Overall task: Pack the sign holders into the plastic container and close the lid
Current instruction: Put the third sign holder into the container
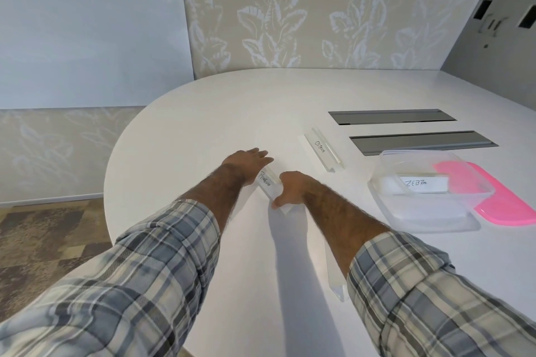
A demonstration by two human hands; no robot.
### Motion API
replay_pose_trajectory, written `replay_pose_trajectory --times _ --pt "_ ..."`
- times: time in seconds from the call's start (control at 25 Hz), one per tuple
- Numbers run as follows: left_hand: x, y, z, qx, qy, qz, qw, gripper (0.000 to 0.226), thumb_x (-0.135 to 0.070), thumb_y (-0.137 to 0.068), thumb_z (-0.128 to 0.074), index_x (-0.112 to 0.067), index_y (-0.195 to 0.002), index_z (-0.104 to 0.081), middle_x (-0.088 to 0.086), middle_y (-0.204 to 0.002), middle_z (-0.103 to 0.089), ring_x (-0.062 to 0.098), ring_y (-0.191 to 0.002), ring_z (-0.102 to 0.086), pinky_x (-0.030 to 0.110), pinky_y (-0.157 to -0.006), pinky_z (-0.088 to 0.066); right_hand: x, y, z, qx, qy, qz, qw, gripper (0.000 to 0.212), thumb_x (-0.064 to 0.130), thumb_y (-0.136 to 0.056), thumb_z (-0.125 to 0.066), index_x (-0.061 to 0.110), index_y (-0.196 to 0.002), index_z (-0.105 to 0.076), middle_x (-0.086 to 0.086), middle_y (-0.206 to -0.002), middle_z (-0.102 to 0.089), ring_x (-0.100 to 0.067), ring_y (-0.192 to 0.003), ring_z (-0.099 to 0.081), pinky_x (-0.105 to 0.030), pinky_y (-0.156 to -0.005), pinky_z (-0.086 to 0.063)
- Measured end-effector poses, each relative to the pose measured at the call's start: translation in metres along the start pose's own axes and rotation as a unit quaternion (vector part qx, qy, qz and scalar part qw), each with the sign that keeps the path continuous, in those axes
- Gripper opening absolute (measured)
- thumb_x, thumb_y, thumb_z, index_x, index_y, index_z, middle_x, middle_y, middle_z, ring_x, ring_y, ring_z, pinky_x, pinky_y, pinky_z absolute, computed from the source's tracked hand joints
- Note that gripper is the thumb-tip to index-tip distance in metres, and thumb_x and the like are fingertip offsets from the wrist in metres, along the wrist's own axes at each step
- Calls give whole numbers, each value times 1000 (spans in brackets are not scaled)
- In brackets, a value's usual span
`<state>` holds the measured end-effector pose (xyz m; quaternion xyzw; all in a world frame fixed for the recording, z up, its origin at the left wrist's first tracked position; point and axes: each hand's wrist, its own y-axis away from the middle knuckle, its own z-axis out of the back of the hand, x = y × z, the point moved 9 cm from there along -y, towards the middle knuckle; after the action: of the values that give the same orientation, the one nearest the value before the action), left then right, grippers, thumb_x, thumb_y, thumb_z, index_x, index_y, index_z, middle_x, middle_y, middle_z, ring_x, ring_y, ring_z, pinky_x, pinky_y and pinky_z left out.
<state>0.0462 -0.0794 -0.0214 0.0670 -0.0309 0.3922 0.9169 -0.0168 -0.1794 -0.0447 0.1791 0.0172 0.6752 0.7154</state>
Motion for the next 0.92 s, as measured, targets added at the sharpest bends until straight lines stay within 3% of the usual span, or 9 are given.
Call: replay_pose_trajectory --times 0.16,0.28,0.48,0.72,0.92 --pt "-1 -7 2 -26 -3 3 1000 43 -7 -92 -54 -22 -132 -51 -4 -141 -48 19 -138 -36 36 -104 -40 2 0 2 -14 31 1 999 52 33 -70 -79 11 -111 -56 -7 -113 -63 -26 -100 -61 -31 -73 -44" --pt "11 -5 0 -11 52 45 998 34 -16 -88 -54 -26 -120 -56 0 -119 -57 26 -117 -53 36 -87 -46 -6 1 8 -31 52 -12 998 45 23 -73 -74 10 -112 -55 -8 -114 -63 -28 -102 -62 -31 -72 -45" --pt "24 1 -12 4 77 58 995 46 -19 -88 -56 -30 -133 -52 -3 -131 -56 23 -123 -49 34 -89 -40 -14 1 16 -66 60 -18 996 51 17 -76 -68 11 -125 -54 -7 -125 -60 -28 -113 -59 -37 -89 -51" --pt "33 10 -8 -2 100 75 992 35 -19 -83 -64 -29 -116 -62 -2 -116 -64 22 -107 -59 31 -79 -44 -13 -2 23 -74 41 0 996 44 15 -77 -66 16 -120 -58 -4 -124 -61 -27 -113 -58 -38 -91 -50" --pt "44 19 7 -15 124 90 988 34 -19 -80 -66 -32 -112 -65 -4 -110 -66 22 -102 -60 29 -74 -38 -8 -1 33 -71 19 16 997 43 12 -77 -65 17 -119 -58 -3 -123 -59 -24 -114 -55 -39 -93 -48"
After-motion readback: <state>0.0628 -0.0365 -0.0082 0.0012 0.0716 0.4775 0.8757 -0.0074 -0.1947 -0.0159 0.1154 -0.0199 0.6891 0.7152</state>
